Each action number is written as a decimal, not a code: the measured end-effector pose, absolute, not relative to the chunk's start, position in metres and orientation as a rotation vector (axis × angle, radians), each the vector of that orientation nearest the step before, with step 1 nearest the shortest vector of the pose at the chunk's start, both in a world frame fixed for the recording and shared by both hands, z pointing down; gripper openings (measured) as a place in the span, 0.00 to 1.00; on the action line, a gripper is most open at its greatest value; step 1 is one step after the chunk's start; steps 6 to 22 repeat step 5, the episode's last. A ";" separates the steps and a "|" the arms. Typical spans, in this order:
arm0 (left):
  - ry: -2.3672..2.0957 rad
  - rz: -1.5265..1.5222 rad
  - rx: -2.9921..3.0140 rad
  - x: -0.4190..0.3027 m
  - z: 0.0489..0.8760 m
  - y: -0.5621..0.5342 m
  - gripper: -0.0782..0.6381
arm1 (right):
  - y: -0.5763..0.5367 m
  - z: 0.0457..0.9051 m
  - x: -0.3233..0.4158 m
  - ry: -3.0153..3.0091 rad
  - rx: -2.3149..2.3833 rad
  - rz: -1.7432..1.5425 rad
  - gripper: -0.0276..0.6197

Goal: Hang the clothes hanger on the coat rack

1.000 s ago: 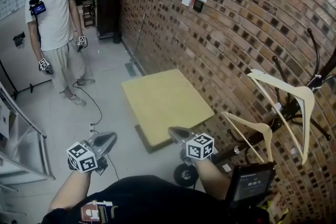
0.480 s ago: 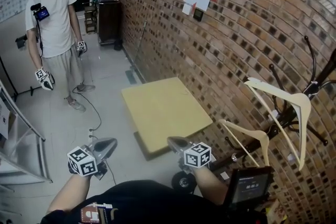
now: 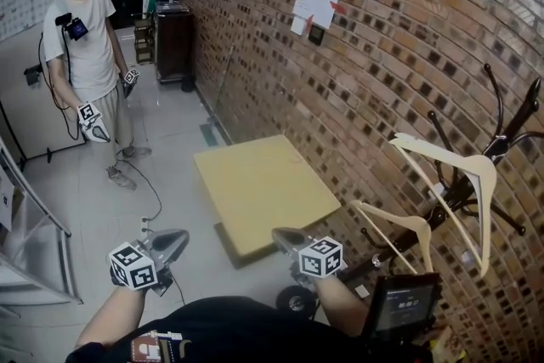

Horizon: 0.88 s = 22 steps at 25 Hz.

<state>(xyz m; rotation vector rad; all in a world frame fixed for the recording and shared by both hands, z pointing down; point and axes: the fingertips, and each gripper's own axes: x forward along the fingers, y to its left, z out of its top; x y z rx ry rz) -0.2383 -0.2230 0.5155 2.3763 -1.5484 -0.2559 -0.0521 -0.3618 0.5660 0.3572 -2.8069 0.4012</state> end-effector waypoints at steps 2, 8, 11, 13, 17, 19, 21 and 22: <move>-1.545 -0.257 2.377 -0.238 0.516 -0.222 0.10 | -0.361 0.566 -0.050 -2.804 0.365 0.407 0.06; -1.538 -0.261 2.375 -0.237 0.517 -0.221 0.10 | -0.359 0.565 -0.047 -2.804 0.375 0.412 0.06; -1.538 -0.261 2.375 -0.237 0.517 -0.221 0.10 | -0.359 0.565 -0.047 -2.804 0.375 0.412 0.06; -1.538 -0.261 2.375 -0.237 0.517 -0.221 0.10 | -0.359 0.565 -0.047 -2.804 0.375 0.412 0.06; -1.538 -0.261 2.375 -0.237 0.517 -0.221 0.10 | -0.359 0.565 -0.047 -2.804 0.375 0.412 0.06; -1.538 -0.261 2.375 -0.237 0.517 -0.221 0.10 | -0.359 0.565 -0.047 -2.804 0.375 0.412 0.06; -1.538 -0.261 2.375 -0.237 0.517 -0.221 0.10 | -0.359 0.565 -0.047 -2.804 0.375 0.412 0.06; -1.538 -0.261 2.375 -0.237 0.517 -0.221 0.10 | -0.359 0.565 -0.047 -2.804 0.375 0.412 0.06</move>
